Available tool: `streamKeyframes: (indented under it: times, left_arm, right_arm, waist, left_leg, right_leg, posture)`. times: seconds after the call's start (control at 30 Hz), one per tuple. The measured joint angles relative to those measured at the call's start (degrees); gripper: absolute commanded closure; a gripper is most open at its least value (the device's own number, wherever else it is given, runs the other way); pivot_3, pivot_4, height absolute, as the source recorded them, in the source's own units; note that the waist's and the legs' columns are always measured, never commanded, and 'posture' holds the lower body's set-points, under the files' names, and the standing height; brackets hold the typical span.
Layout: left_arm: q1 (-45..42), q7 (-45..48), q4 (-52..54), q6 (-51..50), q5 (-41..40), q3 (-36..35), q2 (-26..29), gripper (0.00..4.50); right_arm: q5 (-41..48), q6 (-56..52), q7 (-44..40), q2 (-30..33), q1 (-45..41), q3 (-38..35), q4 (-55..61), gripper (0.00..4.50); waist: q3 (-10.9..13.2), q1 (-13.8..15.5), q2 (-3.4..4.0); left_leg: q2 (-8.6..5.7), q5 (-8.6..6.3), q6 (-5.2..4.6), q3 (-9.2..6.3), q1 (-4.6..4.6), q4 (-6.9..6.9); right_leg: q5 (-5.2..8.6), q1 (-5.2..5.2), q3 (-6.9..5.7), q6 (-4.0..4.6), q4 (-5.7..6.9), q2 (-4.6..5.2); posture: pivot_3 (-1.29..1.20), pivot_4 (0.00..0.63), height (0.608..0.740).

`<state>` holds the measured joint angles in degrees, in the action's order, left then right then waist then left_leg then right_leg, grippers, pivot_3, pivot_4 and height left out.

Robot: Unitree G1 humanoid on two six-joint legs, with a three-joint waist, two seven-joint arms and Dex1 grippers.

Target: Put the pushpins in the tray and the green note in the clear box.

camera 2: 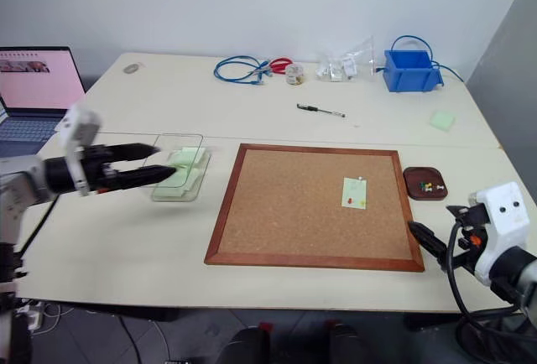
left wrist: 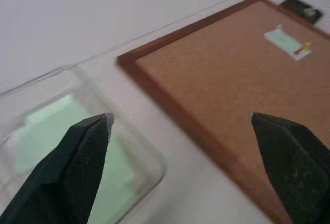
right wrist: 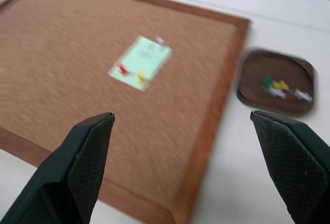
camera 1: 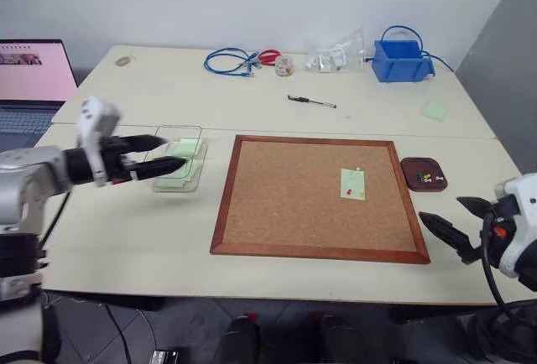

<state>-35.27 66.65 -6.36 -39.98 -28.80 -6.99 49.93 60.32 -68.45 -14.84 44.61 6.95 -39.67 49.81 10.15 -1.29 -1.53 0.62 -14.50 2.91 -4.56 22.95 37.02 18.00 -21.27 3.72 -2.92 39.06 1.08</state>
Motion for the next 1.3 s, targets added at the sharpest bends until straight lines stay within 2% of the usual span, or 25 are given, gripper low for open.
streamKeyframes:
  times: [0.03,0.07,0.2,0.27,0.5,0.7,1.1,1.3]
  left_arm:
    - [-1.5,-0.4,1.1,0.3,0.2,1.8,-2.2,0.01]
    - [-4.0,-1.9,1.9,1.3,1.5,5.3,-7.0,0.01]
    - [-6.2,-3.7,2.1,4.6,4.0,12.2,-15.7,0.01]
    - [-6.1,-5.0,1.9,8.0,6.3,15.7,-19.7,0.01]
    - [-2.8,-9.9,-3.3,18.5,14.6,20.4,-25.6,0.01]
    - [-2.4,-11.0,-9.6,25.3,17.5,21.2,-29.1,1.08]
    - [-4.2,-11.0,-17.6,29.6,19.4,21.3,-34.4,3.45]
    - [-5.8,-13.0,-21.7,30.1,23.2,22.7,-36.5,4.48]
  right_arm:
    - [0.0,0.4,0.1,0.2,-1.0,1.5,-0.1,0.0]
    - [-0.1,0.9,0.3,0.2,-2.7,4.4,-0.8,0.0]
    - [-1.3,3.1,1.2,-0.4,-6.1,10.5,-2.0,0.0]
    - [-4.8,5.1,1.2,-0.3,-6.4,14.6,-2.8,0.0]
    - [-15.5,12.4,1.8,-2.7,-9.9,24.7,-6.4,0.0]
    - [-19.9,15.2,1.1,-4.0,-10.8,28.3,-8.6,0.0]
    - [-26.5,19.9,-2.6,-5.0,-12.7,31.7,-15.7,0.0]
    - [-29.1,20.9,-3.5,-7.5,-17.9,33.7,-19.7,0.0]
  waist:
    - [0.0,0.0,-0.01]
    - [0.0,-0.1,-0.03]
    - [0.0,-0.5,-0.02]
    - [0.0,-0.8,-0.01]
    - [0.0,-0.8,0.03]
    - [0.0,-0.3,0.02]
    - [0.0,-0.4,0.03]
    - [0.0,-0.5,0.04]
  left_leg:
    - [-0.04,0.0,0.0,0.02,0.0,0.0]
    - [-0.08,0.0,0.0,0.04,-0.01,0.0]
    - [-0.14,0.0,0.0,0.08,0.0,-0.02]
    - [-0.14,0.0,0.0,0.13,0.02,-0.05]
    - [-0.12,0.0,0.0,0.12,-0.02,-0.01]
    - [-0.14,0.01,0.0,0.1,0.01,0.02]
    - [-0.26,0.01,0.0,0.08,0.0,0.01]
    - [-0.26,0.01,0.0,0.07,-0.01,0.01]
  right_leg:
    - [-0.01,0.01,0.02,-0.02,-0.03,0.0]
    - [-0.02,0.02,0.05,-0.02,-0.03,-0.01]
    - [-0.02,-0.06,0.09,-0.01,-0.01,-0.05]
    - [-0.01,-0.13,0.17,0.01,-0.01,-0.16]
    - [-0.01,-0.14,0.21,0.03,0.04,-0.22]
    - [-0.02,-0.1,0.17,0.01,0.02,-0.05]
    - [-0.01,-0.11,0.12,0.01,0.04,-0.07]
    - [-0.02,-0.11,0.12,0.01,0.05,-0.08]
  posture:
    - [0.0,0.15,0.74]
    - [0.0,0.15,0.74]
    - [0.0,0.15,0.74]
    - [0.0,0.15,0.74]
    - [0.0,0.15,0.74]
    - [0.0,0.15,0.74]
    - [0.0,0.15,0.74]
    - [0.0,0.15,0.74]
